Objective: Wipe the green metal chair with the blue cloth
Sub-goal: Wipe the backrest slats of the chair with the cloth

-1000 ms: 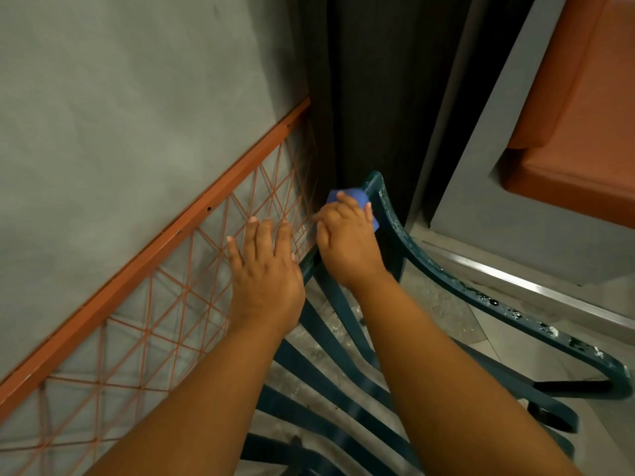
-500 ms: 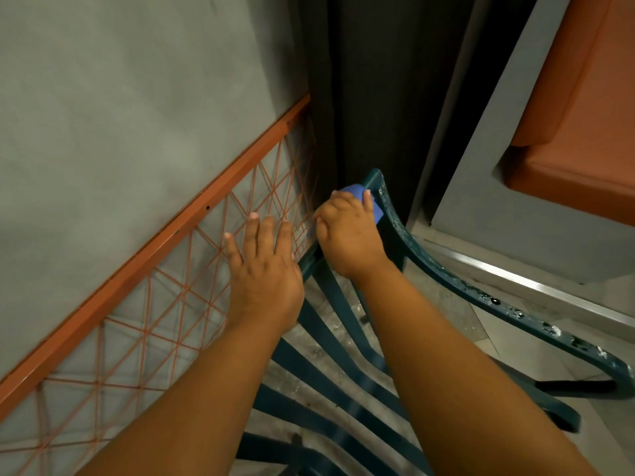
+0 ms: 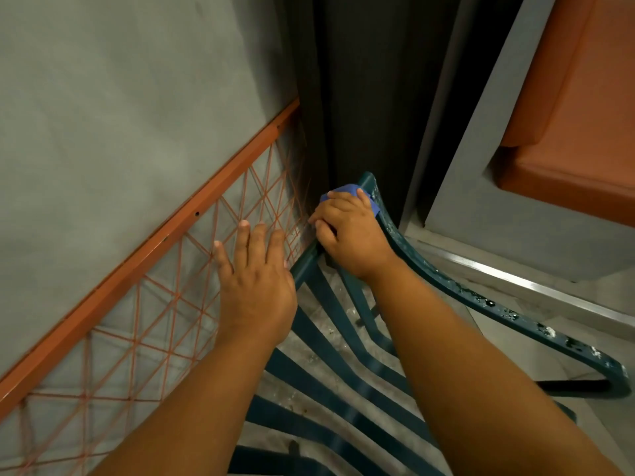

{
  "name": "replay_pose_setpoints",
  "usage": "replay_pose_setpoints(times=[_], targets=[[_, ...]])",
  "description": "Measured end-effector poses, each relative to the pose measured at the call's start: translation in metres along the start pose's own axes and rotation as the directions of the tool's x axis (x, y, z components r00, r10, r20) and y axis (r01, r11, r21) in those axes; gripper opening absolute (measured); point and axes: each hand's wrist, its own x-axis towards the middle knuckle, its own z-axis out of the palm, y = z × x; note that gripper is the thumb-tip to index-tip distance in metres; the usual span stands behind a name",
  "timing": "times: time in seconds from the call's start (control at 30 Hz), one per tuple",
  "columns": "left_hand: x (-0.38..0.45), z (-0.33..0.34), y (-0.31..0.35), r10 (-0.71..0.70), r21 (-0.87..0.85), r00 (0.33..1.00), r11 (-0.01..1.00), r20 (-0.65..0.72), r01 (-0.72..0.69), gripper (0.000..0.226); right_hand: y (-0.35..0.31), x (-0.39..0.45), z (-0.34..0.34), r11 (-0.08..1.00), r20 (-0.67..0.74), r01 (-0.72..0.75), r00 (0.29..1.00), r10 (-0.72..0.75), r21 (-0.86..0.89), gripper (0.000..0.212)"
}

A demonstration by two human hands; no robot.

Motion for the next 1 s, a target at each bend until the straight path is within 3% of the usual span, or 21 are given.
replay_pose_setpoints(times=[0.07, 0.2, 0.33, 0.4, 0.47, 0.53, 0.6, 0.73, 0.83, 0.9, 0.97, 1.0], targets=[[0.0, -0.001, 0.0, -0.004, 0.0, 1.0, 1.0, 0.012, 0.004, 0.052, 0.012, 0.013, -0.007, 0.997, 0.072, 0.022, 0.997, -0.017, -0.08, 0.025], [0.0, -0.001, -0.001, -0.011, 0.016, 0.999, 1.0, 0.03, 0.01, 0.053, 0.025, 0.048, -0.015, 0.941, 0.11, -0.16, 0.973, 0.201, -0.3, 0.032], [0.0, -0.001, 0.0, -0.015, 0.017, 0.999, 1.0, 0.04, 0.015, 0.054, 0.023, 0.079, -0.024, 0.84, 0.296, -0.311, 0.834, 0.465, -0.445, 0.039], [0.0, -0.001, 0.0, -0.02, 0.012, 0.999, 1.0, 0.038, 0.019, 0.055, 0.011, 0.091, -0.028, 0.794, 0.392, -0.27, 0.755, 0.525, -0.545, 0.037], [0.0, -0.001, -0.001, -0.021, 0.026, 0.999, 0.999, 0.041, 0.02, 0.057, 0.004, 0.099, -0.033, 0.805, 0.504, -0.149, 0.711, 0.491, -0.574, 0.029], [0.0, -0.001, -0.001, -0.021, 0.042, 0.999, 0.999, 0.044, 0.019, 0.059, 0.001, 0.102, -0.041, 0.822, 0.609, -0.053, 0.645, 0.462, -0.567, 0.038], [0.001, -0.001, -0.001, -0.019, 0.031, 0.999, 0.999, 0.039, 0.018, 0.059, 0.002, 0.105, -0.044, 0.807, 0.615, -0.024, 0.635, 0.468, -0.59, 0.039], [0.001, -0.001, -0.001, -0.016, 0.01, 0.999, 1.0, 0.04, 0.015, 0.057, -0.006, 0.101, -0.027, 0.75, 0.494, -0.006, 0.749, 0.442, -0.662, 0.018], [0.002, 0.0, -0.001, -0.018, 0.012, 0.999, 1.0, 0.047, 0.018, 0.058, 0.001, 0.073, -0.013, 0.788, 0.353, 0.003, 0.895, 0.273, -0.616, 0.025], [0.004, 0.0, 0.001, -0.023, -0.01, 0.999, 1.0, 0.043, 0.023, 0.056, 0.007, 0.036, -0.001, 0.949, 0.061, -0.076, 0.993, 0.099, -0.306, 0.027], [0.004, 0.0, 0.001, -0.022, -0.021, 0.999, 1.0, 0.036, 0.023, 0.055, 0.0, -0.003, 0.014, 0.979, -0.244, -0.118, 0.957, 0.157, 0.167, 0.026], [0.004, 0.0, 0.001, -0.02, -0.013, 0.999, 1.0, 0.036, 0.021, 0.055, -0.006, -0.019, 0.024, 0.934, -0.299, -0.146, 0.922, 0.248, 0.325, 0.032]])
